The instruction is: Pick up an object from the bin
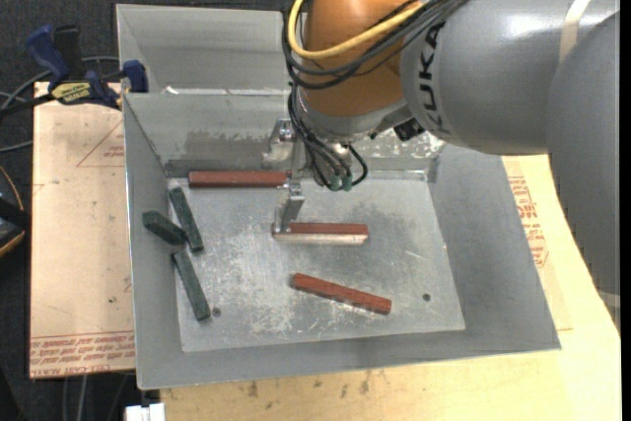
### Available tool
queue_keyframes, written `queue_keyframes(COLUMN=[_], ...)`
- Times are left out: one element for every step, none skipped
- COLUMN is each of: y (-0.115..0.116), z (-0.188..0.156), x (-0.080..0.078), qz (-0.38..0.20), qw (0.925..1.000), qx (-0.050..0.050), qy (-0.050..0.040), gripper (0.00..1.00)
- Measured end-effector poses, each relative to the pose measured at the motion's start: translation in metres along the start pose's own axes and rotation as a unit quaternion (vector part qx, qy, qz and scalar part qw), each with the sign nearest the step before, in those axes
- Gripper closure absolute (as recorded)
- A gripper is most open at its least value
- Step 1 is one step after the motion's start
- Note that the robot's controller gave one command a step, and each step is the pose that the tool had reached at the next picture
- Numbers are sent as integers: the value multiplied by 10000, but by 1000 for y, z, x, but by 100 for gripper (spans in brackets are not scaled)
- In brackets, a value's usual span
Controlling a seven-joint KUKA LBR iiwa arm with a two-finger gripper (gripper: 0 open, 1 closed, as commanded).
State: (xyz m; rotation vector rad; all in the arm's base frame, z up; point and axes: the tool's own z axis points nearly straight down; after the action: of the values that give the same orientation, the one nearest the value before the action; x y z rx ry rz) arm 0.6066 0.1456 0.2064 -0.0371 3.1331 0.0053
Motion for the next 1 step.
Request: queue_keyframes(y=[-10], z=[29], x=[22], qz=[440], qw=[9990], qx=[22], qy=[64], gripper=[0])
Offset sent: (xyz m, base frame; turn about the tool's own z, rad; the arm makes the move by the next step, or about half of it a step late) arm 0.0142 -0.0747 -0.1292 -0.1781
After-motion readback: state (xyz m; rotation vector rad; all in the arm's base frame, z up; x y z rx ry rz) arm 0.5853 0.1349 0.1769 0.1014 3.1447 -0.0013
